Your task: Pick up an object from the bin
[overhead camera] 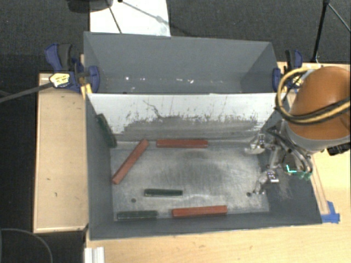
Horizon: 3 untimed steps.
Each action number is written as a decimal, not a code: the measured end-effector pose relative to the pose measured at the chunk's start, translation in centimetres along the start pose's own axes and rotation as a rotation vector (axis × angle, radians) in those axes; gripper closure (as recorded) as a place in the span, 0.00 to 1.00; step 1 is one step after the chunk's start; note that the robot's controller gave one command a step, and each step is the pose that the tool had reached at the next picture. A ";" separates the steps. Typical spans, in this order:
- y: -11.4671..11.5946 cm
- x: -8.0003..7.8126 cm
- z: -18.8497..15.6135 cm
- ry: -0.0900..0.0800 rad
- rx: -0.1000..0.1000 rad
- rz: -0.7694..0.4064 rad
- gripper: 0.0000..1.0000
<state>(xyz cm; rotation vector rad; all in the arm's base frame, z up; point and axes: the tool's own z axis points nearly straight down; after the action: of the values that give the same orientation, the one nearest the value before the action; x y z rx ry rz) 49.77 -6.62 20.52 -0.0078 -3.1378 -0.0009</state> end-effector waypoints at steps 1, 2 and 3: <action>0.0 -0.2 -0.3 -0.006 0.001 -0.002 0.00; 1.5 0.3 3.3 -0.011 0.002 -0.079 0.00; 7.6 -0.4 3.8 -0.006 0.000 -0.098 0.00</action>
Offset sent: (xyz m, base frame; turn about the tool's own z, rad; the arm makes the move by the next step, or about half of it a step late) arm -0.0183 0.0568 -0.1352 -0.2887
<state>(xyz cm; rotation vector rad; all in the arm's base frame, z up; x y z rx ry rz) 50.16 0.96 16.69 0.1463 -3.1401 -0.0007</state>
